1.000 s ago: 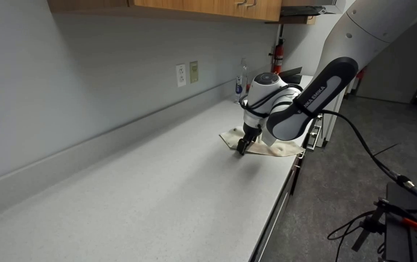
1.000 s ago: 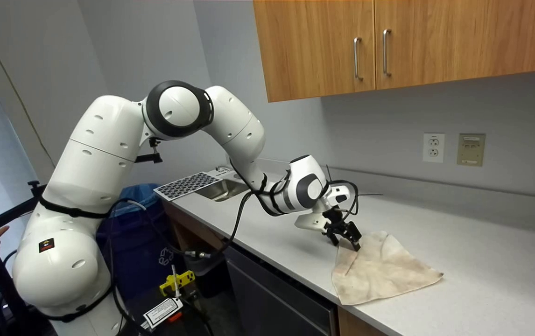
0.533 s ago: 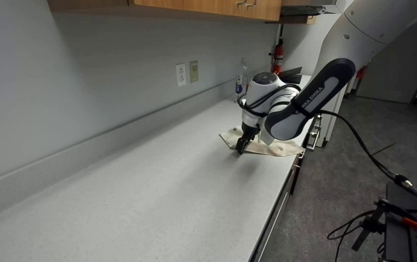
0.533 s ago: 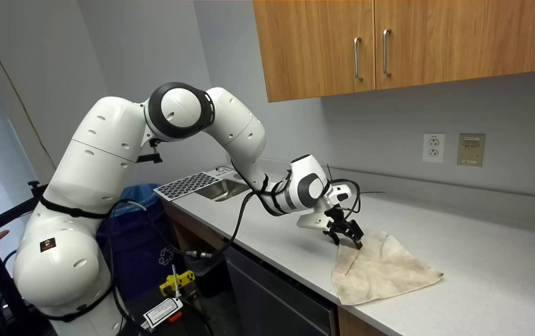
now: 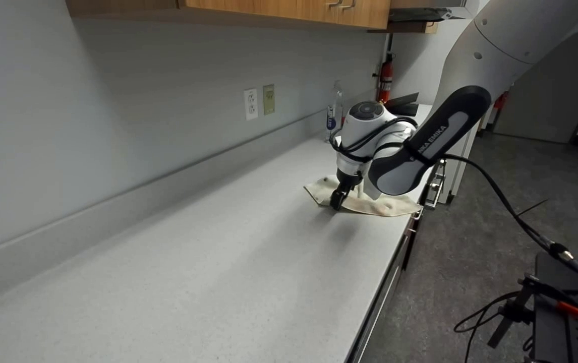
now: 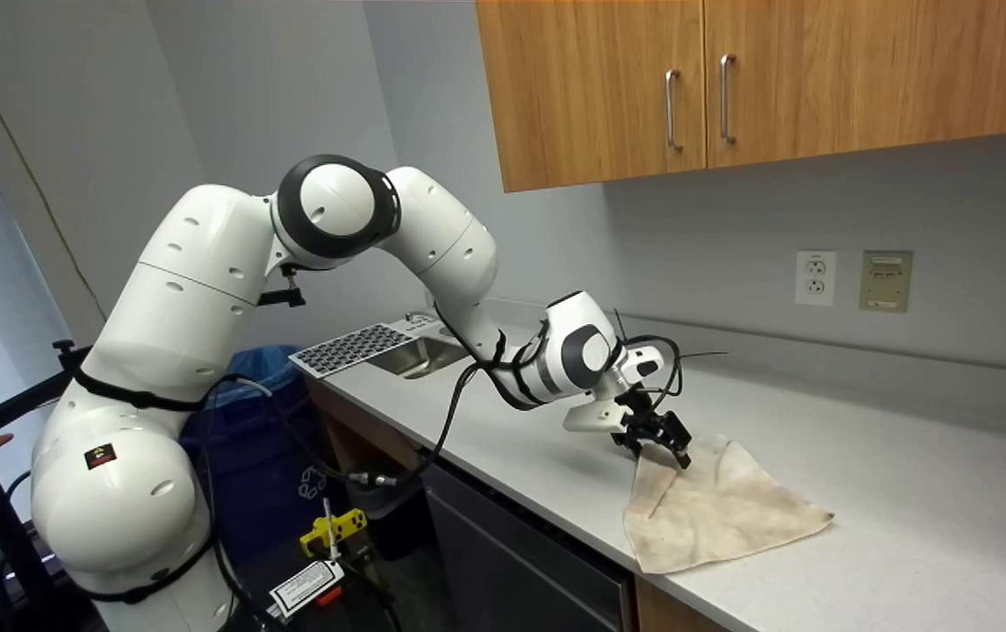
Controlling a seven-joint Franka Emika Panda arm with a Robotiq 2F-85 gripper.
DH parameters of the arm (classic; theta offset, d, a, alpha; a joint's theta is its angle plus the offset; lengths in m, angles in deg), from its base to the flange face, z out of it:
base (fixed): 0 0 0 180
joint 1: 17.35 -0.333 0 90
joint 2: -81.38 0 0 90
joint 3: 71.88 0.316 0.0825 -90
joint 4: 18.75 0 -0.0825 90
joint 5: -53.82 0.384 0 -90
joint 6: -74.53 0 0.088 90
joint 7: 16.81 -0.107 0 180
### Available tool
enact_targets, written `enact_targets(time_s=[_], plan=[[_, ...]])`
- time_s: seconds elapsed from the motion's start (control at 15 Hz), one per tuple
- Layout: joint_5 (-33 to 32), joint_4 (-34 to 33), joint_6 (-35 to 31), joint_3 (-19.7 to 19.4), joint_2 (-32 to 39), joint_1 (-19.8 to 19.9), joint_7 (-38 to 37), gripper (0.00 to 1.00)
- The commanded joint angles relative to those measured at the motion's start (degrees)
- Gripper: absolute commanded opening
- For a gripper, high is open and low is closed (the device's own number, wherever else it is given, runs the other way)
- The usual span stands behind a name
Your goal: Lay the cloth flat on the countertop
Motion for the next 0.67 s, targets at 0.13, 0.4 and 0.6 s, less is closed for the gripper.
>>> enact_targets(time_s=[0.13,0.4,0.6], plan=[[-2.5,-1.5,-2.2,-5.8,2.5,-4.1,-0.1,1.00],[-2.7,-1.7,-2.1,-7.2,2.9,-5.5,0.0,1.00],[-1.5,-1.8,-0.9,-5.4,2.3,-4.4,1.9,1.00]])
